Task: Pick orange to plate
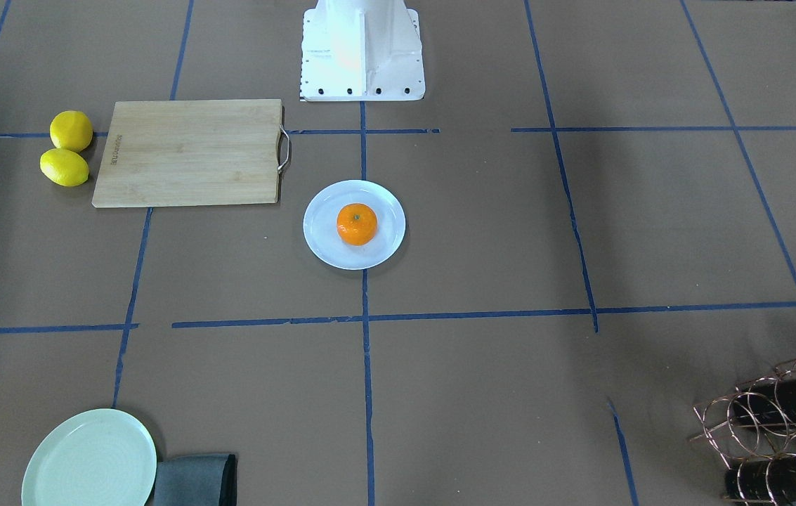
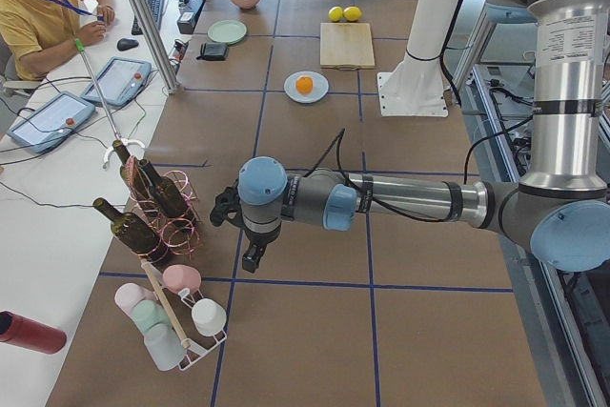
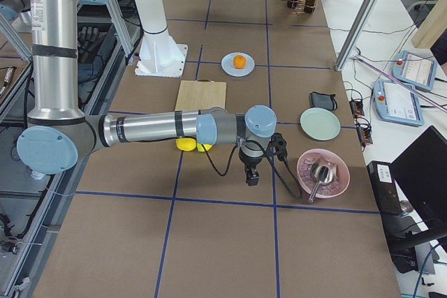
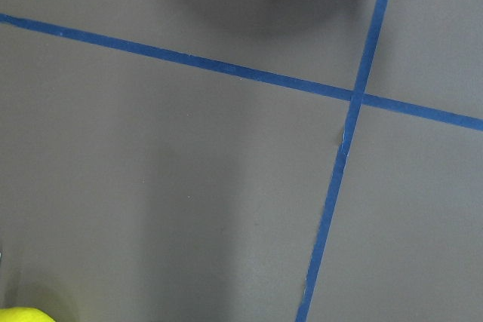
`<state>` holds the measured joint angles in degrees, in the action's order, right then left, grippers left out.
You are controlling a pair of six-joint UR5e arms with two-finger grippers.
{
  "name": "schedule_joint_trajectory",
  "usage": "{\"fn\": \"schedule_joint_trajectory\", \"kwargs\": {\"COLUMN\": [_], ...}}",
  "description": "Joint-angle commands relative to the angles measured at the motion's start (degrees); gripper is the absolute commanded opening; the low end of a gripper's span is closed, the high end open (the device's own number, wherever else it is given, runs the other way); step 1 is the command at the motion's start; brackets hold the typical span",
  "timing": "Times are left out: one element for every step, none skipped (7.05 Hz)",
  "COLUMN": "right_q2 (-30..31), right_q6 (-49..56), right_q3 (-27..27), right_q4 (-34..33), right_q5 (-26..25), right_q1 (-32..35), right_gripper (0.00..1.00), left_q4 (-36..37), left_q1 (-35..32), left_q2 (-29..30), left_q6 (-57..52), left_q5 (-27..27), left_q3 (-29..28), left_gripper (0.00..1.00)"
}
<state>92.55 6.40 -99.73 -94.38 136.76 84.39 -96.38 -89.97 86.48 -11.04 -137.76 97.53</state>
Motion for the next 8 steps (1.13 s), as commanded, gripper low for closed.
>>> {"fn": "schedule_joint_trajectory", "kwargs": {"right_q2": [-0.1, -0.2, -0.2, -0.2, -0.1, -0.1, -0.2, -0.2], "right_q6": [-0.1, -0.1, -0.2, -0.1, -0.1, 0.0, 0.0, 0.0], "right_q3": [0.0, 0.0, -0.2, -0.2, -0.2, -0.2, -0.1, -0.1], "right_q4": [0.0, 0.1, 0.0, 0.0, 0.0, 0.0, 0.1, 0.1], "right_q5": [0.0, 0.0, 0.0, 0.0, 0.1, 0.0, 0.0, 0.0], "right_q1": [0.0, 0.0, 0.0, 0.0, 0.0, 0.0, 0.0, 0.0], "right_gripper": [1.00, 1.00, 1.00, 1.00, 1.00, 1.00, 1.00, 1.00], "left_q4": [0.6, 0.6, 0.4, 0.3, 0.2, 0.1, 0.1, 0.1], "left_q1": [1.1, 1.1, 1.1, 1.1, 1.1, 1.2, 1.2, 1.3], "left_q2": [0.1, 0.4, 0.6, 0.7, 0.7, 0.7, 0.7, 0.7], "left_q6": [0.5, 3.3, 5.7, 5.9, 5.9, 5.9, 5.9, 5.9], "left_q5": [-0.1, -0.3, 0.1, 0.0, -0.3, -0.3, -0.4, -0.5], "left_q3": [0.0, 0.0, 0.0, 0.0, 0.1, 0.1, 0.1, 0.3], "left_gripper": [1.00, 1.00, 1.00, 1.00, 1.00, 1.00, 1.00, 1.00]}}
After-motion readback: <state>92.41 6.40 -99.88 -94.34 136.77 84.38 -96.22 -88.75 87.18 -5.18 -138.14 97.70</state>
